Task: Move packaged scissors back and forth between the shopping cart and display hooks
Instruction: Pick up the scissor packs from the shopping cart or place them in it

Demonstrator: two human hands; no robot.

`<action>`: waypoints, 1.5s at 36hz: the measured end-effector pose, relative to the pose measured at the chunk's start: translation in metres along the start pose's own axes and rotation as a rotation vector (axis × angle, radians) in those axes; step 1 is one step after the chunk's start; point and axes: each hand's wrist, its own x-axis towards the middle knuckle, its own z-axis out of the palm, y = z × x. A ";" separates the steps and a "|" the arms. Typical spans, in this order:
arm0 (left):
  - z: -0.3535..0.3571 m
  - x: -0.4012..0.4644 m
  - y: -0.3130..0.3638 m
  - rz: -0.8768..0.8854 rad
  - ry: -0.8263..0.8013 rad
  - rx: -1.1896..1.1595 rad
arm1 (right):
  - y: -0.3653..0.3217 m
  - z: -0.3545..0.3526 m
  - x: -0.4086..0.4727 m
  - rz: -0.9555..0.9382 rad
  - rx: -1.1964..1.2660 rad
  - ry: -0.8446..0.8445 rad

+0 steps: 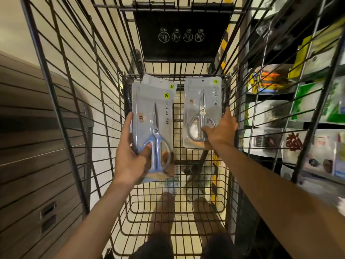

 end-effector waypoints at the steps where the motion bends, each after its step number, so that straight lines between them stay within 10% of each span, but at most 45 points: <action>1: 0.000 0.001 -0.001 0.005 0.001 0.003 | -0.001 -0.001 0.002 0.026 0.022 0.002; 23: -0.017 -0.007 0.001 0.073 -0.026 -0.052 | -0.022 -0.026 -0.034 0.080 0.339 -0.249; 37: -0.069 -0.111 0.105 0.196 -0.115 -0.096 | -0.031 -0.179 -0.210 -0.162 0.694 -0.304; 54: -0.090 -0.288 0.128 0.448 -0.380 -0.058 | 0.064 -0.262 -0.409 -0.315 0.924 0.055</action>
